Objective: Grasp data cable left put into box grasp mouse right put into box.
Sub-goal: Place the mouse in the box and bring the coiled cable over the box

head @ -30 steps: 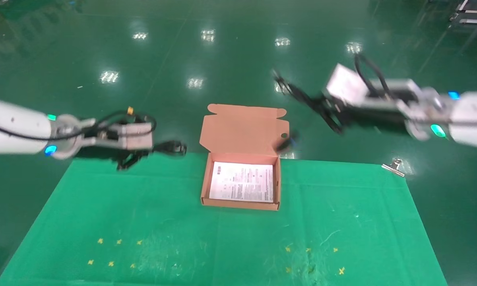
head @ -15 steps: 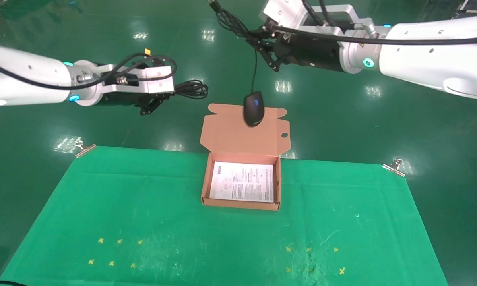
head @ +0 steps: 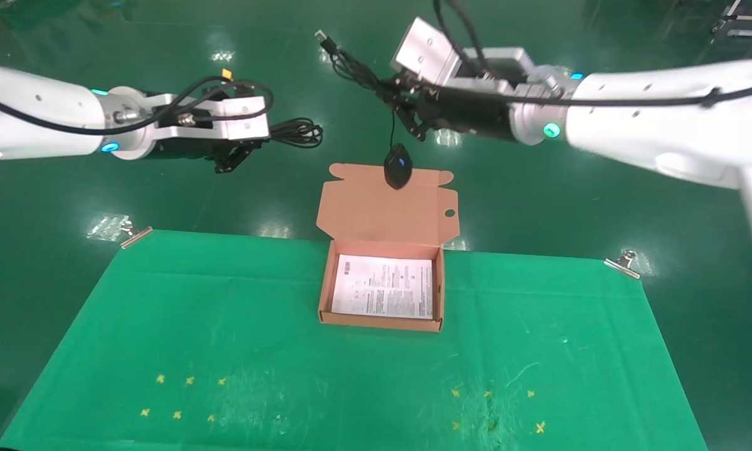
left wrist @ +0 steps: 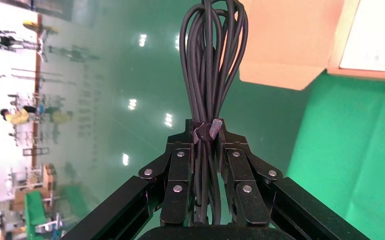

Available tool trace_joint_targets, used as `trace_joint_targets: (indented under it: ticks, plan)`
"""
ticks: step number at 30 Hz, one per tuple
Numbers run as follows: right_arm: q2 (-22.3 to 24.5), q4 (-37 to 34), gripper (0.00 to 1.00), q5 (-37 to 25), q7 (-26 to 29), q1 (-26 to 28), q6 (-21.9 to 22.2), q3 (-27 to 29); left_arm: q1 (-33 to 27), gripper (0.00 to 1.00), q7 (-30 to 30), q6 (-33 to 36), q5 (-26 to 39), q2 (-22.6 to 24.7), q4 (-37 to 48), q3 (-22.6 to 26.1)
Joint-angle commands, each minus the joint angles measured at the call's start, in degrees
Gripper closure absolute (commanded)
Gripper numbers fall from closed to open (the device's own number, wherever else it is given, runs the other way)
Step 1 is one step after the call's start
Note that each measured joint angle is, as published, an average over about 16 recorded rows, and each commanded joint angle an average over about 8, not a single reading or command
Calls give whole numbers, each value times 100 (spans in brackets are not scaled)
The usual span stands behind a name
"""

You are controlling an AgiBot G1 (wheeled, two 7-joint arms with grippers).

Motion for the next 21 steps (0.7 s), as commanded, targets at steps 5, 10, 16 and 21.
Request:
trace_joint_targets:
  ticks: [5,10,16,21]
  plan:
    - [-175,-276,100,-92,-122,-169,179,-81,56,100,-215,126,116,-121,-60,50]
    - [-302,-471,100,-77,-226,-292,183,-150,106,100,-547,273,297,-243,-163,113]
    - [-432,-584,100,42,-249,-437,186,-239,145,100,-909,406,508,-360,-410,174]
    - [-501,-699,100,260,-110,-554,253,-350,184,100,-1093,434,605,-409,-598,192]
